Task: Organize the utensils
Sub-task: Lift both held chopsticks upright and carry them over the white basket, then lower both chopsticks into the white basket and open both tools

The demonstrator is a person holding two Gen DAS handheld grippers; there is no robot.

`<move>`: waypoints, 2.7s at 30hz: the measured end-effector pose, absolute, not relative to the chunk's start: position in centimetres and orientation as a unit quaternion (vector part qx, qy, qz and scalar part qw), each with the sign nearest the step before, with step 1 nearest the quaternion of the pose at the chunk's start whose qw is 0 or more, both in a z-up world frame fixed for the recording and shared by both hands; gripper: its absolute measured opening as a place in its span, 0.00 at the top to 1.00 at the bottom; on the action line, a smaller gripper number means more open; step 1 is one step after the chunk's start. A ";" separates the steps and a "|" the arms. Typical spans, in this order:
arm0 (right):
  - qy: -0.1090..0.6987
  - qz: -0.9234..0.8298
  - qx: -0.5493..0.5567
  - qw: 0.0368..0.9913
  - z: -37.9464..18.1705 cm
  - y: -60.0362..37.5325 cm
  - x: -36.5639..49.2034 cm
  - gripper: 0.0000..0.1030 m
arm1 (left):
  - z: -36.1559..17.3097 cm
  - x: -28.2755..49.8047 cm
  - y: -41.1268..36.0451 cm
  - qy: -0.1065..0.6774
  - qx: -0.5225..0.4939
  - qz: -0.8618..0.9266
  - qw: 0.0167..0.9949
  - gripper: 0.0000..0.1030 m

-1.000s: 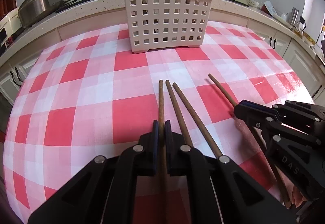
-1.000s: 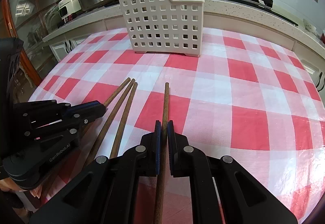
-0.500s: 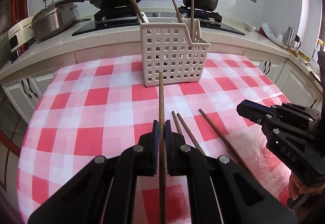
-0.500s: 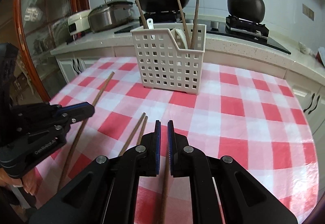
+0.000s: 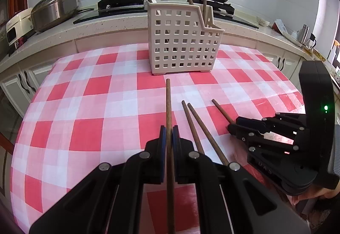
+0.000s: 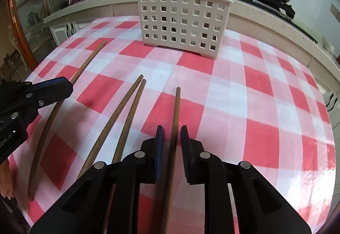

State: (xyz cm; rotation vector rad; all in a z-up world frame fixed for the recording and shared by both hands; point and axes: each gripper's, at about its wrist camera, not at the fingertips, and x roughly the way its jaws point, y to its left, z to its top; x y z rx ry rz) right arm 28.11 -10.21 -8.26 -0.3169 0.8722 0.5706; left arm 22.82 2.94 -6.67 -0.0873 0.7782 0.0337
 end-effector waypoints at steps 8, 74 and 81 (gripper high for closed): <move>0.391 0.276 -0.146 0.866 -7.3 -10.6 27.6 0.94 | -6.2 22.6 3.2 0.374 -0.045 0.017 0.926 0.94; 0.163 0.286 -0.085 0.940 10.5 -13.3 25.7 0.94 | 9.9 19.7 2.5 0.210 0.003 0.012 0.978 0.94; 0.146 0.284 -0.078 0.944 13.1 -12.5 28.9 0.94 | 13.8 22.6 2.8 0.187 0.008 0.008 0.982 0.94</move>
